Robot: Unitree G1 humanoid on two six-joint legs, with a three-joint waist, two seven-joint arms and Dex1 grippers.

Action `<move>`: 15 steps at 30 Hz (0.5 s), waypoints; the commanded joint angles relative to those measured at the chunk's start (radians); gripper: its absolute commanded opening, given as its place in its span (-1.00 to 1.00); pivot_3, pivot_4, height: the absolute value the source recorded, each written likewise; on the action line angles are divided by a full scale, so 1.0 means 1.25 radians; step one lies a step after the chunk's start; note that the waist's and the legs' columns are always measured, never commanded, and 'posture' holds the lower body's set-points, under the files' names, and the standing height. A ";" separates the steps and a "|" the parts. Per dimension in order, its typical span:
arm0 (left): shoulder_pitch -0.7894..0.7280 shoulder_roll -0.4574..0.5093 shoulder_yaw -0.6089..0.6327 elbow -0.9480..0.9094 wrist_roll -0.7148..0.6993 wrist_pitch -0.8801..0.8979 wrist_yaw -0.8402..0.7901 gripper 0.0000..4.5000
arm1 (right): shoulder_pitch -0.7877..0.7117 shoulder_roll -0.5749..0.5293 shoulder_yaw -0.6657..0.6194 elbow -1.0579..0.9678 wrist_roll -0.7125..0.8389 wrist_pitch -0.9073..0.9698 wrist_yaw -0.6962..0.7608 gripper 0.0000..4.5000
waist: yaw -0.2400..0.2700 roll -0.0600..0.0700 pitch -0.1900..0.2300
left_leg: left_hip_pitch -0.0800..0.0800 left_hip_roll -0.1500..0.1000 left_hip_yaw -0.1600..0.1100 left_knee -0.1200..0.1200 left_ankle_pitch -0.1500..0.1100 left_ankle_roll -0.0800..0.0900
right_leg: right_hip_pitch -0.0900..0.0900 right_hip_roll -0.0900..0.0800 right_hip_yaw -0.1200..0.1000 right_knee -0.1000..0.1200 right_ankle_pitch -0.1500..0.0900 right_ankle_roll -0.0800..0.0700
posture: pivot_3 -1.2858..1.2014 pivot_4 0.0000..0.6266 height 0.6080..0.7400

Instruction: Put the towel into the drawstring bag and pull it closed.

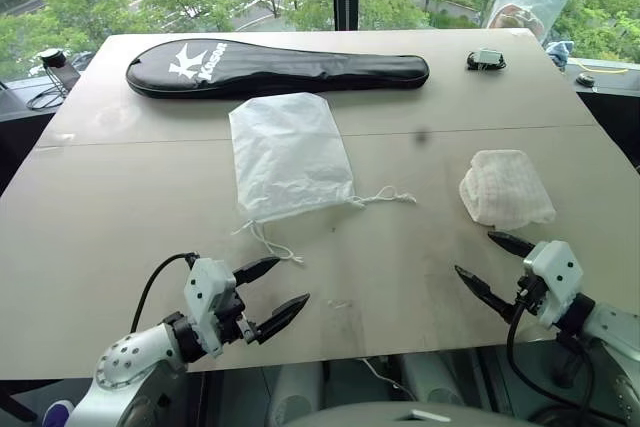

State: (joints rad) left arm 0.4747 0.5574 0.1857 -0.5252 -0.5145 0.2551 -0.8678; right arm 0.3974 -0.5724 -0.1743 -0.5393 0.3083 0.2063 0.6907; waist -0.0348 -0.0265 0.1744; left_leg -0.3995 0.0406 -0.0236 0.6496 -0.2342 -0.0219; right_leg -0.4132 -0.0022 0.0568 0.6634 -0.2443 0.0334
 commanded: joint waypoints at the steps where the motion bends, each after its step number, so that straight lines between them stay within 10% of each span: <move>1: -0.040 -0.016 0.020 0.037 0.027 -0.066 0.021 1.00 | -0.011 -0.003 0.001 -0.031 0.020 -0.039 0.026 0.99 | 0.000 0.000 0.000 | 0.000 0.000 0.000 0.000 0.000 0.000 | 0.000 0.000 0.000 0.000 0.000 0.000 | 0.03 -0.52 1.00; 15: -0.249 0.000 -0.047 0.175 0.601 -0.402 0.324 1.00 | -0.020 -0.052 0.069 -0.095 0.043 -0.080 0.124 0.99 | 0.015 0.000 -0.001 | 0.000 -0.001 0.001 0.000 -0.001 0.001 | 0.001 0.001 0.001 -0.001 0.000 0.000 | 0.03 -0.52 1.00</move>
State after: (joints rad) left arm 0.1720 0.5464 0.1364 -0.2959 0.1794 -0.2120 -0.5042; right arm 0.3736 -0.6374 -0.0851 -0.6285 0.3564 0.1252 0.8449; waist -0.0165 -0.0269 0.1727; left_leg -0.3990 0.0402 -0.0228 0.6492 -0.2350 -0.0207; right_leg -0.4120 -0.0013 0.0582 0.6626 -0.2439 0.0339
